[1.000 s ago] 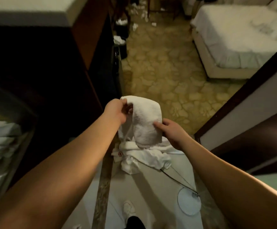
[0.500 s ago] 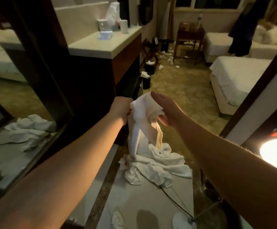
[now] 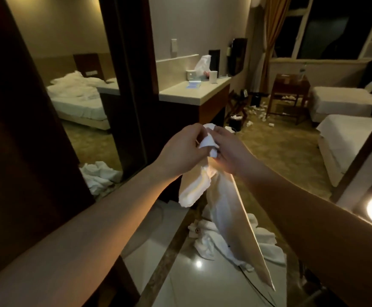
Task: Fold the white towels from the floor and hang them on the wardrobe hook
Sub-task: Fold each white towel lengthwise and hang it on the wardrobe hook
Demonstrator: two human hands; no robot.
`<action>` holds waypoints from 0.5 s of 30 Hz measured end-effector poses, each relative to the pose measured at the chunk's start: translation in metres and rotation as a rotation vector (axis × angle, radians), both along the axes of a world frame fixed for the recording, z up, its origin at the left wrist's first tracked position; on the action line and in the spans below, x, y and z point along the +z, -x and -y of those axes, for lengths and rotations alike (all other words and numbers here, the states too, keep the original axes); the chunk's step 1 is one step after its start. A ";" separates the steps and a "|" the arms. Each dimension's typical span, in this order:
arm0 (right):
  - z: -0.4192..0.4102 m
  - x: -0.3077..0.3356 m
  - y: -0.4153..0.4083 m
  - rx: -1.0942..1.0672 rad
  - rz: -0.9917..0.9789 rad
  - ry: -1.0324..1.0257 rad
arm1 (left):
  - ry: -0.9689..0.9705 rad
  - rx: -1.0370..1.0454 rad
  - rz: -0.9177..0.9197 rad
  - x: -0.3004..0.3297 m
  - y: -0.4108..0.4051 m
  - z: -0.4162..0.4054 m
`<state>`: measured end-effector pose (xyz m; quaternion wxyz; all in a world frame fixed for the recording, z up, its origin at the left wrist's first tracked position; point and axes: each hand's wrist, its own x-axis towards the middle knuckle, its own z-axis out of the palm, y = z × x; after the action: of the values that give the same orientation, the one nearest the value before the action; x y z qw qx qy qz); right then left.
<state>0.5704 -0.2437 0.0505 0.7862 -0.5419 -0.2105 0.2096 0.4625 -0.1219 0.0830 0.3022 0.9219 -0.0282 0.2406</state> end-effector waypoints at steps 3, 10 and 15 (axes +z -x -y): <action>-0.008 -0.003 0.063 0.116 -0.061 -0.026 | 0.099 0.072 0.046 -0.002 0.057 -0.012; -0.029 -0.016 0.189 0.239 -0.109 -0.039 | 0.869 0.114 -0.104 -0.012 0.171 -0.046; -0.042 -0.001 0.251 0.155 -0.074 0.016 | 1.098 0.170 -0.109 -0.005 0.240 -0.058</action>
<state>0.3195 -0.2016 0.0492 0.7706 -0.5221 -0.2208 0.2913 0.2224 -0.0634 0.0783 0.7187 0.6393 0.1912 0.1953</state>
